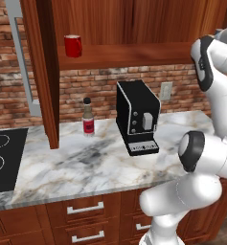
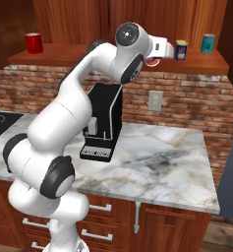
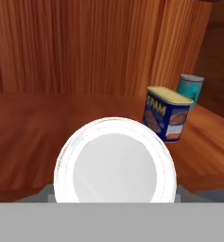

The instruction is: Pick the cans from the counter and place them in their designated side in the cabinet.

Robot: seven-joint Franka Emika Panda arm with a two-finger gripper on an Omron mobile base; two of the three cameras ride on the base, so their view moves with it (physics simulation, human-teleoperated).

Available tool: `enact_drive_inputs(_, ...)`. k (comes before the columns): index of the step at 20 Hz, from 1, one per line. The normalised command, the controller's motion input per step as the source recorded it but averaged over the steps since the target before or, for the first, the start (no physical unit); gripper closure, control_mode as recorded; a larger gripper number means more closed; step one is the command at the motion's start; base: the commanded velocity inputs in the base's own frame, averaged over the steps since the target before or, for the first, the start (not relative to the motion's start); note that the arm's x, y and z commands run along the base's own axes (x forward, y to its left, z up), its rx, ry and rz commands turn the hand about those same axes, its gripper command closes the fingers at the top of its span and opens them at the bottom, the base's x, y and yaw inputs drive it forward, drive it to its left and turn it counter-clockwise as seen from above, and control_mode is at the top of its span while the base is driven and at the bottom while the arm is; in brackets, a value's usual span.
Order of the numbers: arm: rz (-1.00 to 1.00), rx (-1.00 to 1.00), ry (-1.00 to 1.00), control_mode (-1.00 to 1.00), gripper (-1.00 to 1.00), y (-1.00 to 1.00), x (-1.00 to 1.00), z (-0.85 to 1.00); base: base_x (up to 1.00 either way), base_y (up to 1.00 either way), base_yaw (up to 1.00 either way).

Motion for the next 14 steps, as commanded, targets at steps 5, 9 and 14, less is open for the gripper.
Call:
enact_drive_inputs(5, 0.0, 0.0, 0.0, -1.0, 1.0, -0.14, 0.19, -0.1, 0.0, 0.0, 0.0)
enact_drive_inputs(9, 0.0, 0.0, 0.0, -1.0, 1.0, -0.11, 0.23, -0.05, 0.0, 0.0, 0.0)
enact_drive_inputs(14, 0.0, 0.0, 0.0, -1.0, 1.0, -0.09, 0.26, 0.0, 0.0, 0.0, 0.0)
